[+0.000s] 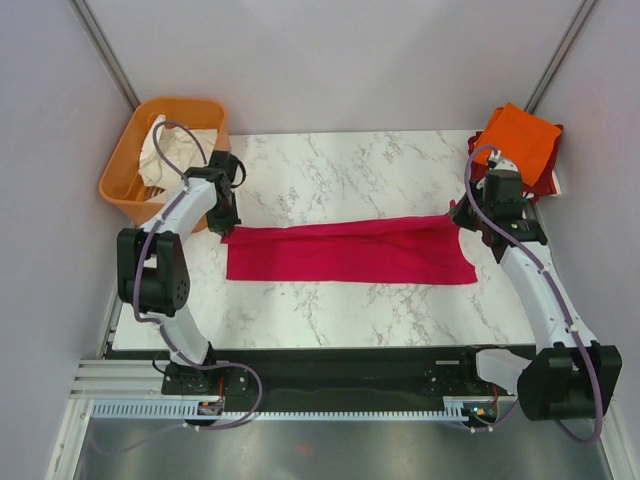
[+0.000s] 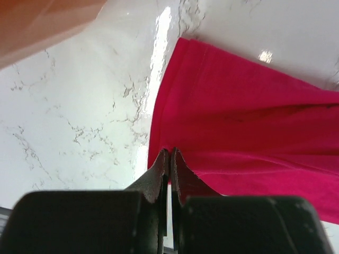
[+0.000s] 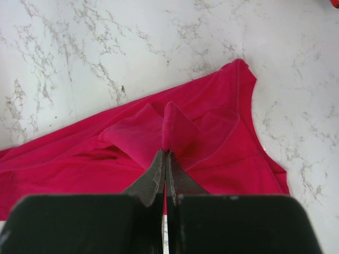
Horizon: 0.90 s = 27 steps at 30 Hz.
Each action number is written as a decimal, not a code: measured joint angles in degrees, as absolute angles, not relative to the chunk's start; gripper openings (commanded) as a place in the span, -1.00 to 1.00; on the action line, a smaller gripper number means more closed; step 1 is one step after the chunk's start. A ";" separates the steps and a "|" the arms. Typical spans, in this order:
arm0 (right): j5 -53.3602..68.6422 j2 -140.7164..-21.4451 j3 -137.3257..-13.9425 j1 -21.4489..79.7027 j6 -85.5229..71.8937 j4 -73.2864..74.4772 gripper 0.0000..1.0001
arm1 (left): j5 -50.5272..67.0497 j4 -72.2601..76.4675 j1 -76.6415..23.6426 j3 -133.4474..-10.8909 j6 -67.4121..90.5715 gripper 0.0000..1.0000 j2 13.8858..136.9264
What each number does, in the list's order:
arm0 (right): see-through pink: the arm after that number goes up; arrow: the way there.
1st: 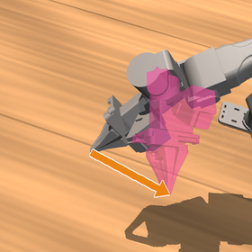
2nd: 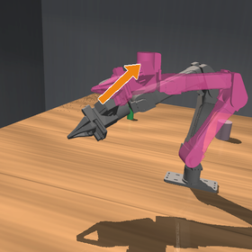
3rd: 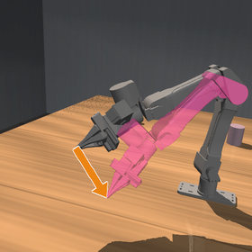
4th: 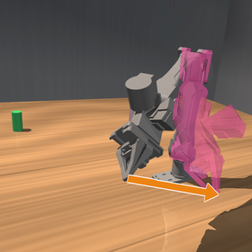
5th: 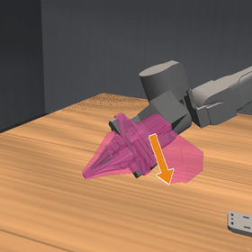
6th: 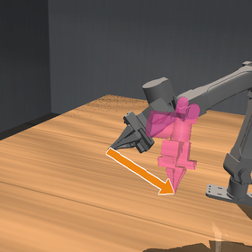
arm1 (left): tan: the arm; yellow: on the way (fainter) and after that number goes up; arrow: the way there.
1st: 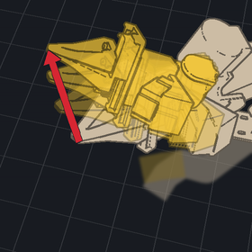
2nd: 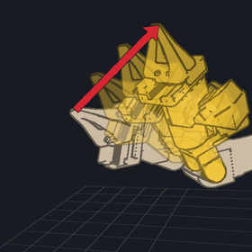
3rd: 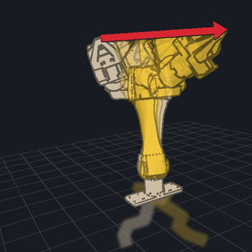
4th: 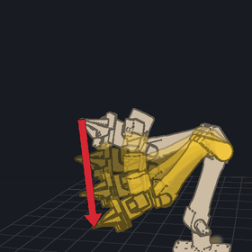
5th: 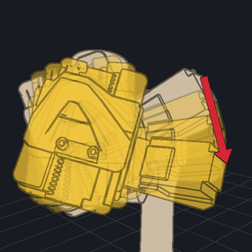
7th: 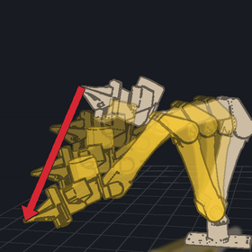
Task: Fold and stack the t-shirts
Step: Fold the tshirt
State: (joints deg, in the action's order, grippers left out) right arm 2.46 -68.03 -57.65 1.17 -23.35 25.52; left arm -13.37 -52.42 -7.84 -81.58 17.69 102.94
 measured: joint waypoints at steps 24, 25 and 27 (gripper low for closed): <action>-16.16 -59.42 -49.10 0.84 -30.41 33.43 -1.00 | -12.75 -50.33 -7.86 -70.50 18.81 0.96 100.75; -16.23 -59.40 -48.99 0.84 -30.39 33.39 -1.00 | -12.75 -50.19 -7.86 -70.08 18.81 0.96 100.44; -16.16 -59.00 -48.34 0.84 -30.33 32.88 -1.00 | -12.86 -50.00 -7.88 -69.52 18.81 0.93 99.42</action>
